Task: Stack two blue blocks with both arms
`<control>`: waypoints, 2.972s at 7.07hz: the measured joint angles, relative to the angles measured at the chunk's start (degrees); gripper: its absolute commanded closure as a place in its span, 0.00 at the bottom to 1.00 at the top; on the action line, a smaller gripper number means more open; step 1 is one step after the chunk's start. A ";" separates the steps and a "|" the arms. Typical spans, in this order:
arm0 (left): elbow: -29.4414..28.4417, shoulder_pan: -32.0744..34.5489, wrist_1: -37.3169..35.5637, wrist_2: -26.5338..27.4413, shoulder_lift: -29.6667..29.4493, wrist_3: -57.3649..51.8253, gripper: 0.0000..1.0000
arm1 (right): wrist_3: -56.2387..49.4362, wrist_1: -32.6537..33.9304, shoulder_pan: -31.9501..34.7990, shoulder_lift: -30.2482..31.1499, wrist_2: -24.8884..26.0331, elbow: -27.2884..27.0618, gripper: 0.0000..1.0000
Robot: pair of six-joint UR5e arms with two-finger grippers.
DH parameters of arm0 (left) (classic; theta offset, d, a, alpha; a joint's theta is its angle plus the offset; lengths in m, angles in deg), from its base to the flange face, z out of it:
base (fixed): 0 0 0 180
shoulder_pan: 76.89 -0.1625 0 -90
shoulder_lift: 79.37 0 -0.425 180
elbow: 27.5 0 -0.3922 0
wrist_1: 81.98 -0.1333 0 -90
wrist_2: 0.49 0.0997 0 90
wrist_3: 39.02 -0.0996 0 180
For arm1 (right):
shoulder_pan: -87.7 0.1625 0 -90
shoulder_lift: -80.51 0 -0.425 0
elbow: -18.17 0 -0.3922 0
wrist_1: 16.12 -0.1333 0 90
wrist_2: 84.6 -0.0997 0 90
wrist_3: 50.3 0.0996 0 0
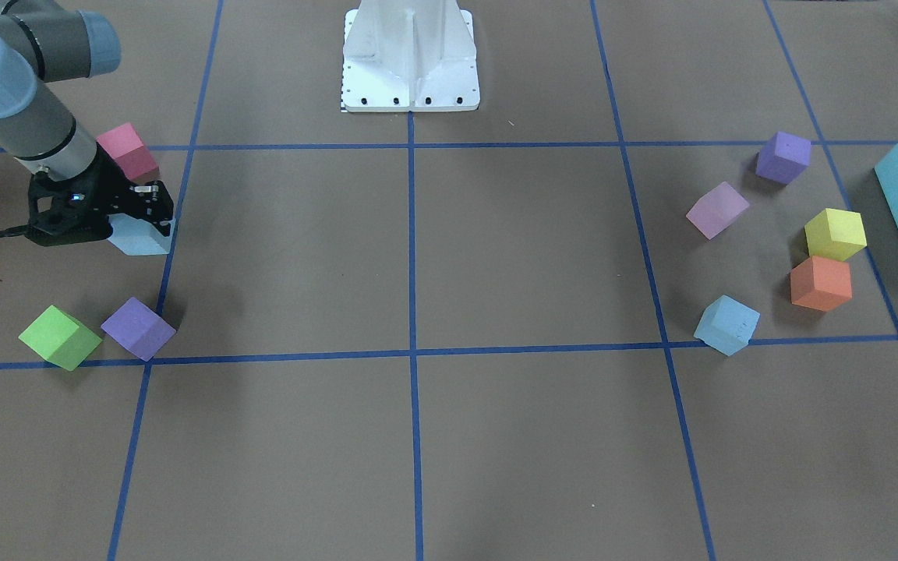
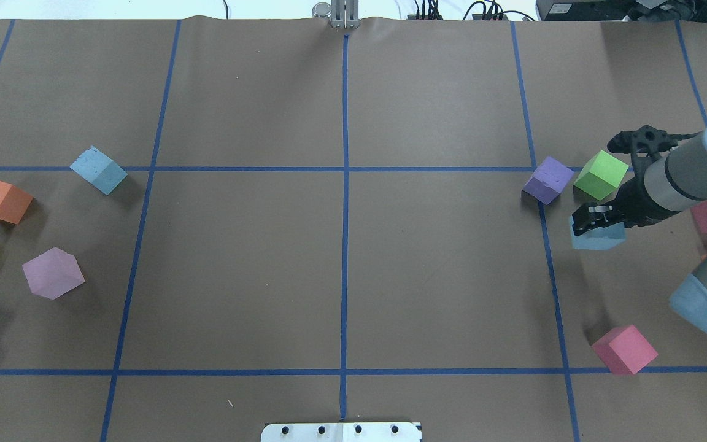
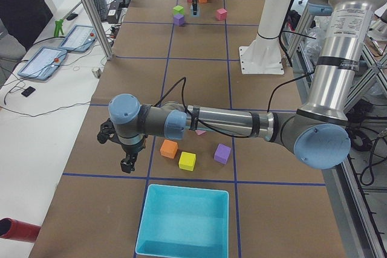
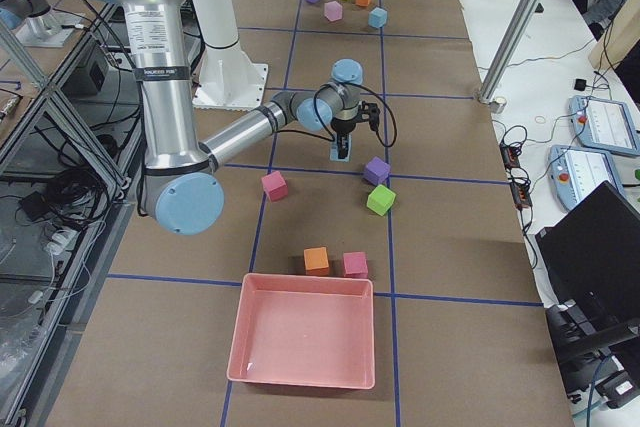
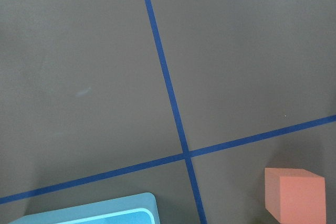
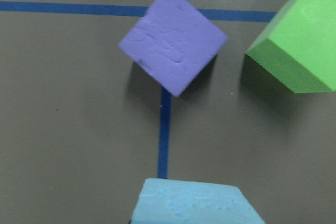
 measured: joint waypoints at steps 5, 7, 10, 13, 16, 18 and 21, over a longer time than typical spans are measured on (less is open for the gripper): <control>-0.02 0.00 -0.01 0.00 0.67 0.00 0.00 | 0.11 16.46 -8.17 -22.47 5.30 4.71 0.39; -0.02 -0.02 0.00 0.00 0.83 0.00 0.00 | 1.39 16.41 -10.54 -29.90 7.01 11.04 0.39; -0.05 -0.06 -0.06 0.00 1.00 0.08 0.00 | 6.55 12.27 -12.67 -34.80 8.47 19.13 0.39; -0.08 -0.08 -0.06 0.00 1.23 0.09 0.00 | 14.00 3.38 -14.82 -36.38 9.95 26.45 0.38; -0.08 -0.07 -0.09 0.00 1.48 0.09 0.00 | 17.38 2.79 -15.97 -38.14 11.57 28.94 0.38; -0.07 -0.08 -0.04 0.00 1.58 0.09 0.00 | 19.28 2.77 -16.55 -38.33 12.32 29.09 0.37; -0.09 -0.09 -0.04 0.00 1.63 0.09 0.00 | 20.84 2.69 -18.78 -38.39 14.50 29.12 0.36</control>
